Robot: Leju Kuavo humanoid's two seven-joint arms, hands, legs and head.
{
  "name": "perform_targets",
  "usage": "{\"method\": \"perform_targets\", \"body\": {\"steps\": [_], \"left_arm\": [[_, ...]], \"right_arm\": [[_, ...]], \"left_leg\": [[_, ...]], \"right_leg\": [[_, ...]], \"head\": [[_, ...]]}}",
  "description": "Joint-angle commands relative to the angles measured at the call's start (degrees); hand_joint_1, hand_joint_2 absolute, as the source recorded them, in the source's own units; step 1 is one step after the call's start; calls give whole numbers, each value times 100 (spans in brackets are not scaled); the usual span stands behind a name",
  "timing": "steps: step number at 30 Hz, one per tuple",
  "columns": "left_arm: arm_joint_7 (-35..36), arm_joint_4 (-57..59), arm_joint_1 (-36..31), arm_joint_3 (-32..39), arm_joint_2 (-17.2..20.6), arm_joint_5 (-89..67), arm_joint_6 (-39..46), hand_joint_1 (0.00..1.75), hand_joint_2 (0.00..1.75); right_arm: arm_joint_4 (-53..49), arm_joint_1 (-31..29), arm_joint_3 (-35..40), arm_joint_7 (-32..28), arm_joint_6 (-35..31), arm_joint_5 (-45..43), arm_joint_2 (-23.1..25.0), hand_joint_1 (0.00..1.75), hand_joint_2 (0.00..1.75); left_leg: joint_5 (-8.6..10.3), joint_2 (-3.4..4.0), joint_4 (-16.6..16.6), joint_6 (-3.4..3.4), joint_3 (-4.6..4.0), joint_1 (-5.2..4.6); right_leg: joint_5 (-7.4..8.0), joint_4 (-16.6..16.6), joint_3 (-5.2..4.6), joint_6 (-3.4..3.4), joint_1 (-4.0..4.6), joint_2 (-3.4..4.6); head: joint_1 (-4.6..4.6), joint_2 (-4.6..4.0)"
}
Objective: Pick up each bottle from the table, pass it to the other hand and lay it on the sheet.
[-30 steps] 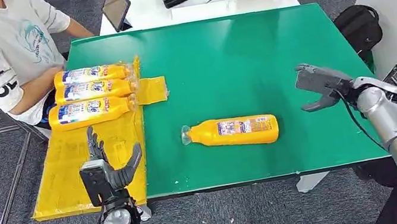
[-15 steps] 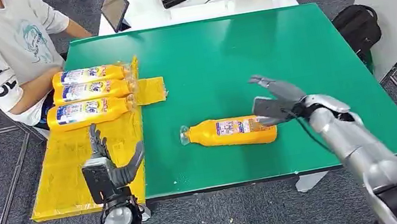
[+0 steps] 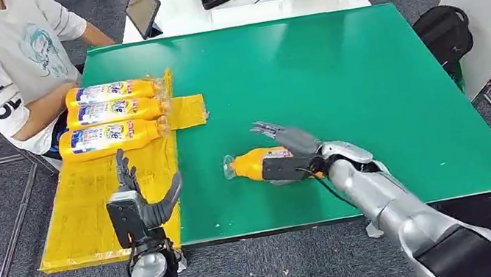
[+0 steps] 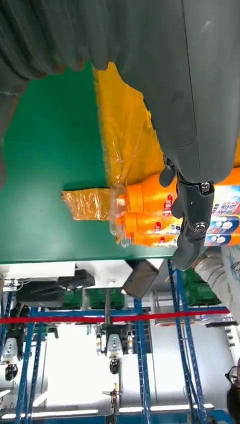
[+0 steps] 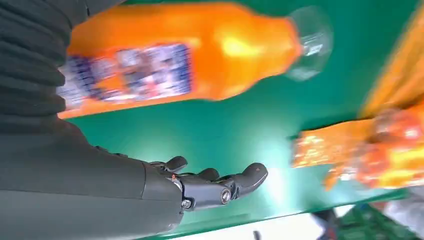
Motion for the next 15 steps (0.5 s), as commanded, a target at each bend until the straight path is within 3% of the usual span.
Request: {"method": "perform_targets", "body": {"steps": [1, 15], "left_arm": [[22, 373, -230, -39, 78, 44, 0, 0, 175], [22, 347, -167, 10, 111, 71, 7, 0, 175]], "right_arm": [[486, -249, 249, 39, 7, 16, 222, 0, 175], [884, -540, 306, 332, 84, 151, 37, 0, 175]], "left_leg": [[-11, 3, -2, 8, 26, -2], [-6, 2, -4, 5, 15, -7]], "right_leg": [[-9, -3, 27, -16, 3, -4], [-5, -2, 17, -11, -5, -3]], "head": [[2, 0], [2, 0]]}}
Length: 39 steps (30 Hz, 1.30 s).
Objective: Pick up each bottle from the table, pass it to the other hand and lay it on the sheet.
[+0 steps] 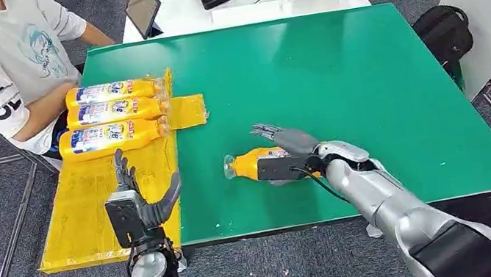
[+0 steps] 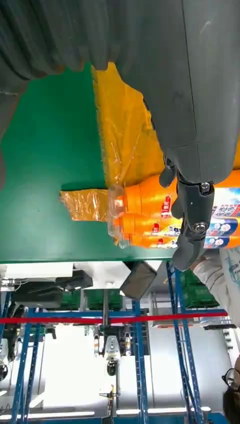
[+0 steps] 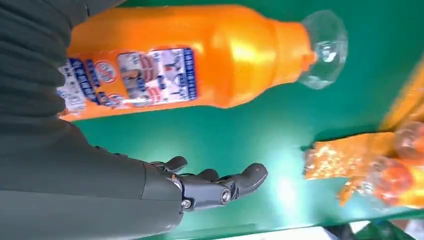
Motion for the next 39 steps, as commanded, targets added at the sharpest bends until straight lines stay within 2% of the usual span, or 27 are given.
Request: {"method": "perform_targets", "body": {"steps": [1, 15, 30, 39], "left_arm": [[19, 343, -165, 6, 111, 12, -7, 0, 175], [19, 370, -129, 27, 103, -30, 40, 0, 175], [19, 434, -172, 2, 98, -7, 41, 0, 175], [19, 539, -258, -35, 59, -6, -17, 0, 175]], "right_arm": [[600, -371, 190, 50, 54, 11, -29, 0, 175], [849, -470, 183, 442, -311, 244, -76, 0, 175], [1203, -490, 88, 745, -235, 307, -107, 0, 175], [1449, -384, 88, 914, 102, 344, -194, 0, 175]], "left_leg": [[-4, 3, -4, 4, 14, -3], [-12, 4, -4, 7, 32, -4], [-9, 2, -3, 7, 26, -3], [-8, -5, -4, 6, 23, -2]], "right_leg": [[-5, -2, 12, -10, 0, -2], [-12, -1, 30, -20, 2, -4], [-10, -1, 25, -17, 2, -6], [-10, -3, 25, -14, 2, -12]], "head": [[0, 0], [2, 0], [2, 0], [0, 0]]}}
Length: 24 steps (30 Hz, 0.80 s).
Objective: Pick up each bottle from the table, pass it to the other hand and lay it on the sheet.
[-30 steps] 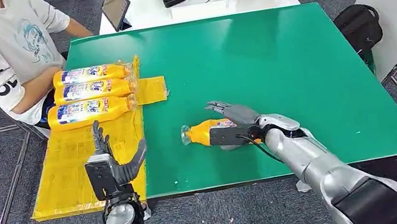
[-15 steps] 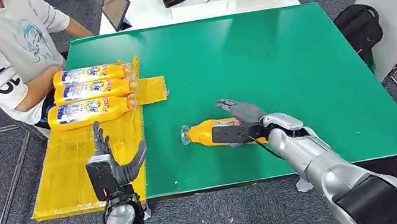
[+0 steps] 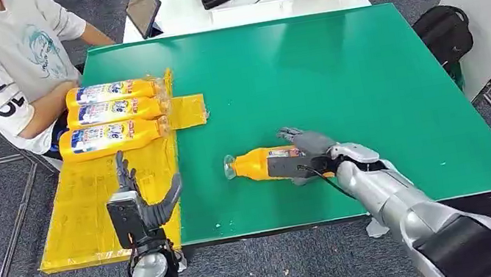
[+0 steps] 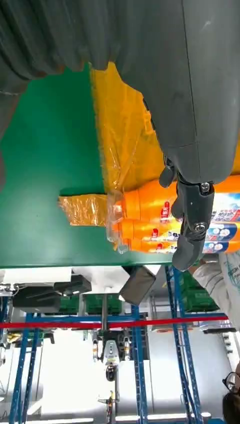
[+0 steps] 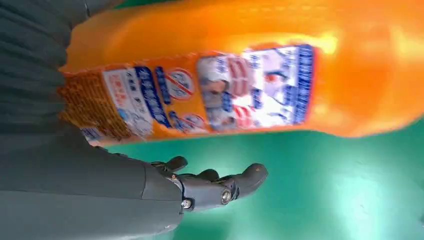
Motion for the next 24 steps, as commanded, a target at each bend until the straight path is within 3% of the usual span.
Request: {"method": "perform_targets", "body": {"steps": [1, 24], "left_arm": [[19, 462, -266, -49, 58, 8, -35, 0, 175], [19, 486, -262, -63, 59, 30, -23, 0, 175]], "right_arm": [[696, -191, 12, 91, 281, 21, -80, 0, 175], [770, -307, -25, 271, 528, -1, -201, 0, 175]], "left_leg": [[-11, -6, -4, 8, 31, -2], [-5, -7, -3, 6, 27, -1]], "right_leg": [[-14, -3, 34, -18, 2, -14], [-7, -5, 26, -12, 2, -13]], "head": [[-2, 0], [0, 0]]}}
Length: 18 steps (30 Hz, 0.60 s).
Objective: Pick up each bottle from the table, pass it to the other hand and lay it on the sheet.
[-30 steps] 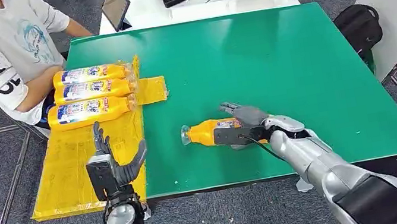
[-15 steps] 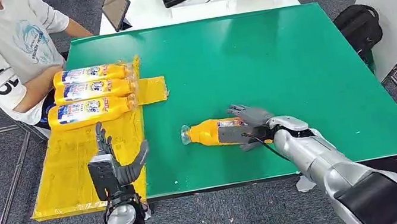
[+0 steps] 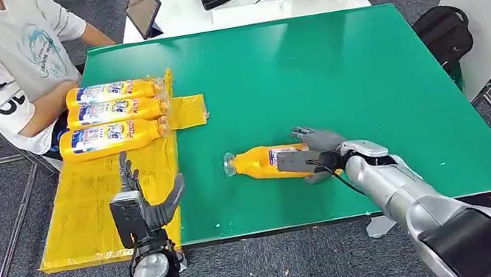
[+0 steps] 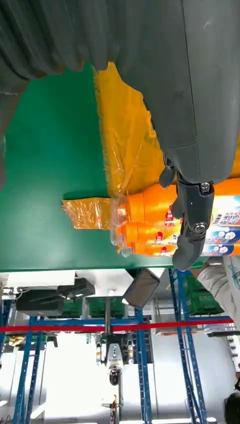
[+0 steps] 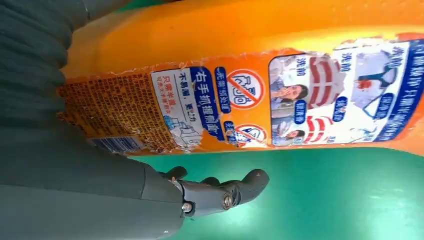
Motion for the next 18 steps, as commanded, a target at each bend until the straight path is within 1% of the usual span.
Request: {"method": "perform_targets", "body": {"steps": [1, 3, 5, 7, 8, 9, 10, 11, 12, 13, 14, 15, 16, 18], "left_arm": [[19, 383, -233, -54, 62, 17, 1, 0, 175], [19, 390, -237, -52, 63, 25, -10, 0, 175], [19, 419, -246, -50, 54, 22, -18, 0, 175], [19, 426, -251, -64, 48, 24, -21, 0, 175], [19, 429, -253, -62, 45, 32, -22, 0, 175], [19, 417, -253, -71, 45, 37, -1, 0, 175], [19, 411, -248, -78, 50, 42, 3, 0, 175], [19, 423, -246, -82, 55, 38, 18, 0, 175], [19, 428, -237, -81, 57, 40, 7, 0, 175], [19, 427, -232, -79, 59, 41, 15, 0, 175], [19, 423, -228, -74, 59, 49, 12, 0, 175], [19, 416, -220, -82, 62, 47, 0, 0, 175], [19, 419, -216, -75, 58, 56, -14, 0, 175], [19, 363, -188, -66, 64, 58, 5, 0, 175]], "right_arm": [[456, -118, -23, 30, 63, -1, 2, 0, 175], [473, -130, -17, 81, 129, 2, 7, 0, 175], [489, -132, -18, 123, 205, -3, -6, 0, 175], [472, -78, -19, 112, 235, -13, -9, 0, 175], [468, -53, -18, 112, 218, -11, -6, 0, 175], [447, 28, -21, 110, 130, -8, 23, 12, 175], [438, 58, -23, 109, 84, -4, 43, 44, 175], [418, 107, -35, 85, 16, -13, 80, 86, 175], [411, 147, -21, 75, -14, -2, 115, 140, 175], [406, 163, -24, 72, -51, 1, 128, 155, 175], [404, 173, -25, 71, -66, 2, 135, 171, 175], [396, 179, -28, 68, -94, 5, 132, 173, 175], [319, 295, -100, -92, -221, -70, 198, 175, 175], [254, 402, -174, -212, -412, -130, 294, 175, 175]], "left_leg": [[-10, -6, -4, 8, 29, 0], [-12, -7, -5, 9, 34, -2], [-4, -6, -4, 4, 17, -1], [-10, -7, -6, 7, 31, -1], [-7, -9, -6, 5, 24, 0], [-4, -8, -5, 4, 19, 1], [-6, -11, -7, 5, 27, 1], [-10, -10, -9, 7, 39, 0], [-8, -7, -9, 5, 32, 1], [-7, -5, -7, 4, 27, 3], [-11, -6, -12, 6, 42, 3], [-8, -5, -10, 5, 34, 2], [-5, -3, -8, 4, 24, 1], [-8, -2, -11, 4, 36, 4]], "right_leg": [[-11, -6, 33, -17, 5, -14], [-14, -5, 38, -20, 3, -16], [-7, -4, 20, -12, 2, -11], [-13, -5, 35, -20, 4, -15], [-10, -6, 29, -16, 4, -15], [-7, -6, 23, -11, 3, -13], [-10, -8, 32, -15, 5, -17], [-14, -10, 44, -21, 6, -18], [-10, -11, 36, -16, 5, -14], [-8, -10, 31, -14, 7, -11], [-12, -14, 46, -20, 8, -15], [-10, -11, 37, -17, 6, -12], [-6, -9, 27, -12, 4, -9], [-8, -14, 39, -16, 8, -9]], "head": [[0, 0], [0, 0], [0, 0], [0, 0], [0, 0], [0, 0], [0, 0], [2, 0], [0, 0], [0, 0], [0, 0], [2, 0], [0, 0], [2, 0]]}}
